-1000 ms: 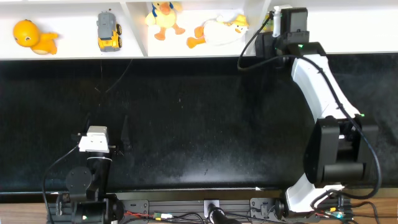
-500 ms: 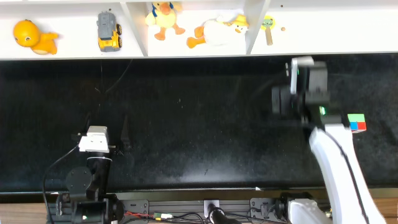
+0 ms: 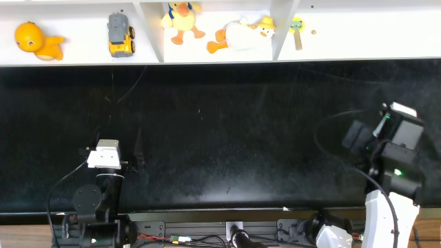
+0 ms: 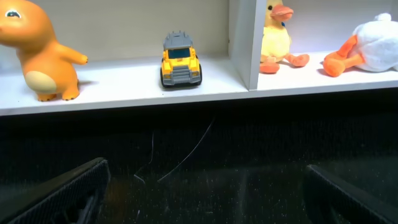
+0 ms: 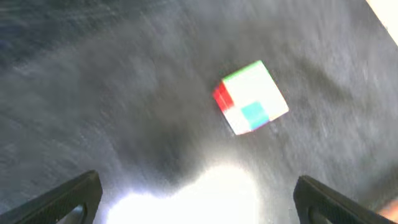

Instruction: Store Toys

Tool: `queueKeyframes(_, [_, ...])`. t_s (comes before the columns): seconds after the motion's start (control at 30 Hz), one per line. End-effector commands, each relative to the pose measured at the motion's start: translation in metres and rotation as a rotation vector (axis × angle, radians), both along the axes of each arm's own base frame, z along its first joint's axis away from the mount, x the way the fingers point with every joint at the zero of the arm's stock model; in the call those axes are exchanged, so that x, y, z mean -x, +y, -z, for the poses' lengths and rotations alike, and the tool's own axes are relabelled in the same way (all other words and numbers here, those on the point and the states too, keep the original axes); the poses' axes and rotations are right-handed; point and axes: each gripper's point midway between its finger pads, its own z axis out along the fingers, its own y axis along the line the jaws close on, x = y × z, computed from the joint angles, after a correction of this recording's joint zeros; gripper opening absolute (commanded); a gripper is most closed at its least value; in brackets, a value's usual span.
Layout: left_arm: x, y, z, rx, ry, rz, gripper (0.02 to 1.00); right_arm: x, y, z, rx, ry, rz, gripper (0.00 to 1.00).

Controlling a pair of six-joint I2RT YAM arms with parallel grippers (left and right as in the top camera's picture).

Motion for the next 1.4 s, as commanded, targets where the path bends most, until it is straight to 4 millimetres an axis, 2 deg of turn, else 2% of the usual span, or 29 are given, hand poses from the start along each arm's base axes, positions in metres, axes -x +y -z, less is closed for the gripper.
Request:
queueKeyframes(0.03, [0.001, -0.004, -0.001, -0.011, -0.006, 0.019, 0.998, 0.042, -0.023, 0.012, 0.021, 0.140, 0.126, 0.996])
queueKeyframes(0.1, [0.001, -0.004, -0.001, -0.011, -0.007, 0.019, 0.998, 0.056, -0.030, 0.014, 0.045, 0.194, 0.166, 0.996])
queueKeyframes(0.17, [0.001, -0.004, -0.001, -0.011, -0.006, 0.019, 0.998, 0.056, -0.030, 0.014, 0.040, 0.188, 0.169, 0.996])
queueKeyframes(0.2, [0.001, -0.004, -0.001, -0.011, -0.006, 0.019, 0.996, 0.053, -0.031, 0.013, 0.039, 0.176, 0.166, 0.996])
queueKeyframes(0.3, [0.001, -0.004, -0.001, -0.011, -0.007, 0.019, 0.998, 0.027, -0.026, 0.006, 0.004, 0.061, 0.116, 0.993])
queueKeyframes(0.37, [0.001, -0.004, -0.001, -0.011, -0.006, 0.019, 0.998, 0.026, -0.028, 0.004, 0.037, 0.078, 0.068, 0.996])
queueKeyframes(0.43, [0.001, -0.004, -0.001, -0.011, -0.006, 0.019, 0.998, 0.028, -0.037, 0.000, 0.109, 0.112, 0.045, 0.996])
queueKeyframes(0.47, [0.001, -0.004, -0.001, -0.011, -0.006, 0.019, 0.998, 0.040, -0.058, -0.005, 0.204, 0.165, 0.120, 0.993])
queueKeyframes(0.53, [0.001, -0.004, -0.001, -0.011, -0.006, 0.019, 0.998, 0.047, -0.070, -0.010, 0.254, 0.187, 0.171, 0.998])
queueKeyframes(0.67, [0.001, -0.004, -0.001, -0.011, -0.006, 0.019, 0.998, 0.033, -0.064, 0.006, 0.180, 0.205, -0.165, 0.998])
queueKeyframes(0.8, [0.001, -0.004, -0.001, -0.011, -0.006, 0.019, 0.998, 0.040, -0.085, 0.010, 0.187, 0.189, -0.311, 0.998])
queueKeyframes(0.9, [0.001, -0.004, -0.001, -0.011, -0.006, 0.019, 0.996, 0.039, -0.093, 0.012, 0.167, 0.125, -0.427, 0.996])
queueKeyframes(1.0, [0.001, -0.004, -0.001, -0.011, -0.007, 0.019, 0.998, 0.031, -0.096, 0.014, 0.103, 0.074, -0.496, 0.996])
queueKeyframes(1.13, [0.001, -0.004, -0.001, -0.011, -0.006, 0.019, 0.998, 0.014, -0.087, 0.018, -0.049, 0.027, -0.570, 0.996])
queueKeyframes(1.27, [0.001, -0.004, -0.001, -0.011, -0.006, 0.019, 0.996, -0.003, -0.095, 0.022, -0.097, -0.004, -0.599, 0.996])
queueKeyframes(1.4, [0.001, -0.004, -0.001, -0.011, -0.006, 0.019, 0.998, -0.013, -0.094, 0.040, -0.146, 0.035, -0.631, 0.993])
